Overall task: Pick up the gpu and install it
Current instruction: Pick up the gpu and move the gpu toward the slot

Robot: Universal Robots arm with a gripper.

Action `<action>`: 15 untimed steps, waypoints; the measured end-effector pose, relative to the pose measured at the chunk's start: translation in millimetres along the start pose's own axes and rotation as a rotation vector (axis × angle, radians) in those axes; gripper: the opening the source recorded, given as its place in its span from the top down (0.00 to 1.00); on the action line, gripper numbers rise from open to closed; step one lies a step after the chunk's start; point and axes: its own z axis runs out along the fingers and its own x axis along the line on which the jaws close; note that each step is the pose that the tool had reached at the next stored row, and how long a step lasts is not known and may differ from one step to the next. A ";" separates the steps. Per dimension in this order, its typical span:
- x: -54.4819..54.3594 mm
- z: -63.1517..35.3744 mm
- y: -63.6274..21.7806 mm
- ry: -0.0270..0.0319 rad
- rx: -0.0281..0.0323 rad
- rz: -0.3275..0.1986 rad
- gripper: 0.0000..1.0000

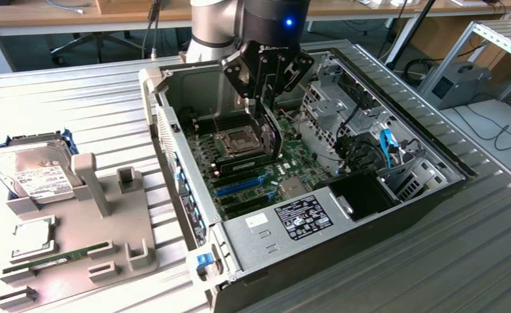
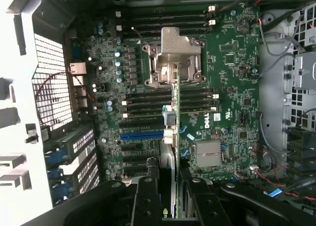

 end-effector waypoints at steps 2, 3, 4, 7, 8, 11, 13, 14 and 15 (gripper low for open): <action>-3.2 0.6 0.6 -0.0001 0.0005 0.000 0.74; -4.4 0.9 0.8 -0.0001 0.0007 0.000 0.74; -6.3 1.2 1.2 -0.0001 0.0010 0.000 0.74; -10.4 2.1 2.1 -0.0001 0.0012 0.000 0.74; -11.4 2.3 2.3 -0.0001 0.0013 0.000 0.74; -15.7 3.0 3.2 -0.0001 0.0018 0.000 0.74; -18.1 3.3 3.6 -0.0002 0.0022 0.000 0.74; -19.2 3.4 3.7 -0.0002 0.0024 0.000 0.74; -20.7 3.6 3.9 -0.0002 0.0026 0.000 0.74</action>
